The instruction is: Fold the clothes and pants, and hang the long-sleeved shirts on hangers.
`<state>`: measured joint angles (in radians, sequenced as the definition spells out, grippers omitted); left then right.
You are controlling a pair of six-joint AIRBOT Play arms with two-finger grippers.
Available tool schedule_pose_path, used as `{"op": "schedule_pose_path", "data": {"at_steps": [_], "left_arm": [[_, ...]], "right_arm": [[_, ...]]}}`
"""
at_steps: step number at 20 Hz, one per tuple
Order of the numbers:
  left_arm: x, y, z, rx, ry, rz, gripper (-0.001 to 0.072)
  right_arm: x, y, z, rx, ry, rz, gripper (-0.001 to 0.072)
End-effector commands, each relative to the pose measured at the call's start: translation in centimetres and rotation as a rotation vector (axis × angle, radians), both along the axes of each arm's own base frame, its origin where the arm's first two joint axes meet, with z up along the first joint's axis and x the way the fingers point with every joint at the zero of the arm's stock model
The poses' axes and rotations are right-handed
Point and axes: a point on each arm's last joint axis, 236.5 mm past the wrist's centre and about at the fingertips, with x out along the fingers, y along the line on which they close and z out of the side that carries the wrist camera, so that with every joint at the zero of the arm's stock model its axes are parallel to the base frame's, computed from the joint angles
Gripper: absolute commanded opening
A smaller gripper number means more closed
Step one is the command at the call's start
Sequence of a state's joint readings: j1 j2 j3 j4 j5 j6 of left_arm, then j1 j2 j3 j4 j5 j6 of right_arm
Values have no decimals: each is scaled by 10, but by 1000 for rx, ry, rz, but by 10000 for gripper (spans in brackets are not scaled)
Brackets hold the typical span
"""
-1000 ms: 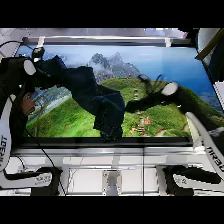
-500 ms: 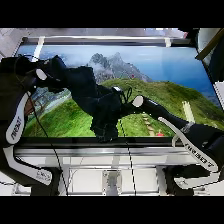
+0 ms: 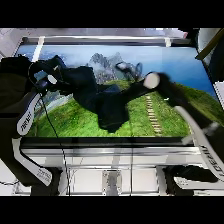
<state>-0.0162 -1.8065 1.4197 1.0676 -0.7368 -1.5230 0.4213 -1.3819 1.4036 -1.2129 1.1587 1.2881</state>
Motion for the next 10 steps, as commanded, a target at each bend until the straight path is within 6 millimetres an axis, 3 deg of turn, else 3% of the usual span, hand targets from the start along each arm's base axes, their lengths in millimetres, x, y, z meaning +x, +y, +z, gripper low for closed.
{"op": "schedule_pose_path", "data": {"at_steps": [1,3,5,8,10], "left_arm": [[-9,-7,14,-14,13,-29,605],[-11,-9,34,-22,-8,-38,605],[-13,-19,65,-73,-43,-38,605],[-21,-26,129,-65,-161,-95,605],[-31,-21,161,-25,-211,-118,606]], "right_arm": [[-3,-146,52,-285,-67,-222,28],[-12,-202,81,-298,-104,-357,28],[-14,-250,99,-307,-152,-463,28],[-5,-318,99,-334,-174,-617,28],[9,-361,94,-332,-196,-730,29]]}}
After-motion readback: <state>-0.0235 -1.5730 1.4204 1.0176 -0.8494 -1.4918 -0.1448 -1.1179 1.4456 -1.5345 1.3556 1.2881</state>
